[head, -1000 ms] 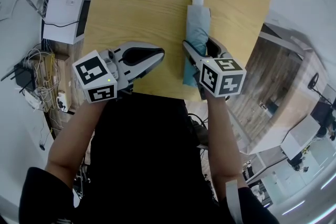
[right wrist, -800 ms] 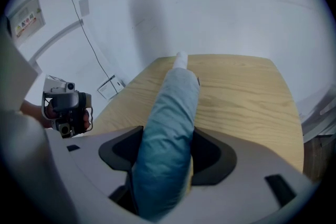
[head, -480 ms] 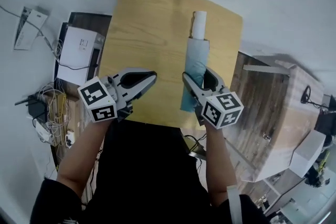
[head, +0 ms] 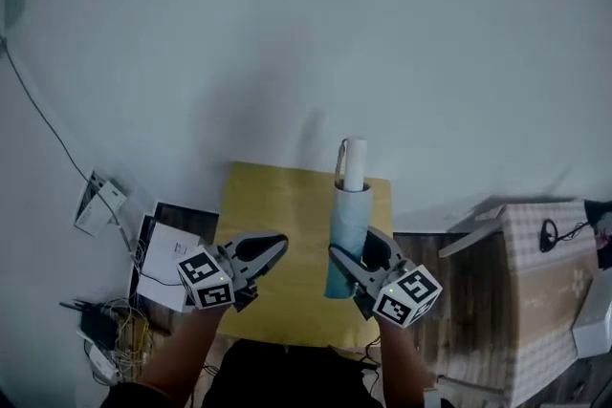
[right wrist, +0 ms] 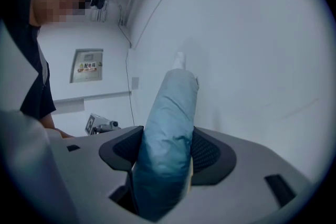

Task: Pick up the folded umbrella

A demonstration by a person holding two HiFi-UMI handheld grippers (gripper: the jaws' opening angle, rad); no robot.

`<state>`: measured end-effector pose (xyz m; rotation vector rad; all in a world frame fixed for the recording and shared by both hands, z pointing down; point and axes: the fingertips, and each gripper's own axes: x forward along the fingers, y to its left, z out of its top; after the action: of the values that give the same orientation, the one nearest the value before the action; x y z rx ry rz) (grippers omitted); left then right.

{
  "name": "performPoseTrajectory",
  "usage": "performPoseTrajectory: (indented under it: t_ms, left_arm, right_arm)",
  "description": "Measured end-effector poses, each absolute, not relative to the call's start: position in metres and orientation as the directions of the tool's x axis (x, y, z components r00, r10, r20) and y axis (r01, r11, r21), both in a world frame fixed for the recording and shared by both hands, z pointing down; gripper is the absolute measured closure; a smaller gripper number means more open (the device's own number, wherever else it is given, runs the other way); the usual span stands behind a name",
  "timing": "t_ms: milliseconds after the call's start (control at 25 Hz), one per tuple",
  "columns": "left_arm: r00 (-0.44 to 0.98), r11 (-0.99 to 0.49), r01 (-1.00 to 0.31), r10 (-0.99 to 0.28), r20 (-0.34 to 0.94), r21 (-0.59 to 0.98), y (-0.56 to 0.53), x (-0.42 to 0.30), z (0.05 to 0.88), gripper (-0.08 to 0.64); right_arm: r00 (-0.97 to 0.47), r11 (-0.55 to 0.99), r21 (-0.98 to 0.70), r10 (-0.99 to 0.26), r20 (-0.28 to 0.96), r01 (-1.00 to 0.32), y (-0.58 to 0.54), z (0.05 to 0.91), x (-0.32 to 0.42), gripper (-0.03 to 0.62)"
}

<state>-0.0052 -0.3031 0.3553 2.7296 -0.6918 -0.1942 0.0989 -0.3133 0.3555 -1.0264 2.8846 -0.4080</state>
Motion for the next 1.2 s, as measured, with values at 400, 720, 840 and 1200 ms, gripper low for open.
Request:
performPoseTrajectory:
  t_ms: [400, 720, 840, 1200]
  left_arm:
    - [0.878, -0.871, -0.455, -0.474, -0.072, 0.185, -0.241, 0.027, 0.287, 0.549]
    - [0.918, -0.914, -0.366, -0.386, -0.094, 0.178, -0.194, 0.043, 0.281, 0.549]
    - [0.927, -0.925, -0.332, -0.356, -0.118, 0.183, -0.165, 0.039, 0.28, 0.549]
    - [0.921, -0.921, -0.311, -0.353, -0.166, 0.233, -0.062, -0.01, 0.3, 0.549]
  right_arm:
    - [-0.784, 0.805, -0.21, -0.59, -0.193, -0.554, -0.247, 0.293, 0.139, 0.302]
    - [-0.741, 0.774, -0.3, -0.628, -0.239, -0.559, -0.2, 0.289, 0.152, 0.302]
    - [-0.738, 0.765, -0.298, -0.637, -0.224, -0.57, -0.171, 0.289, 0.145, 0.302]
    - [-0.787, 0.776, -0.374, -0.595, -0.167, -0.507, -0.068, 0.311, 0.085, 0.302]
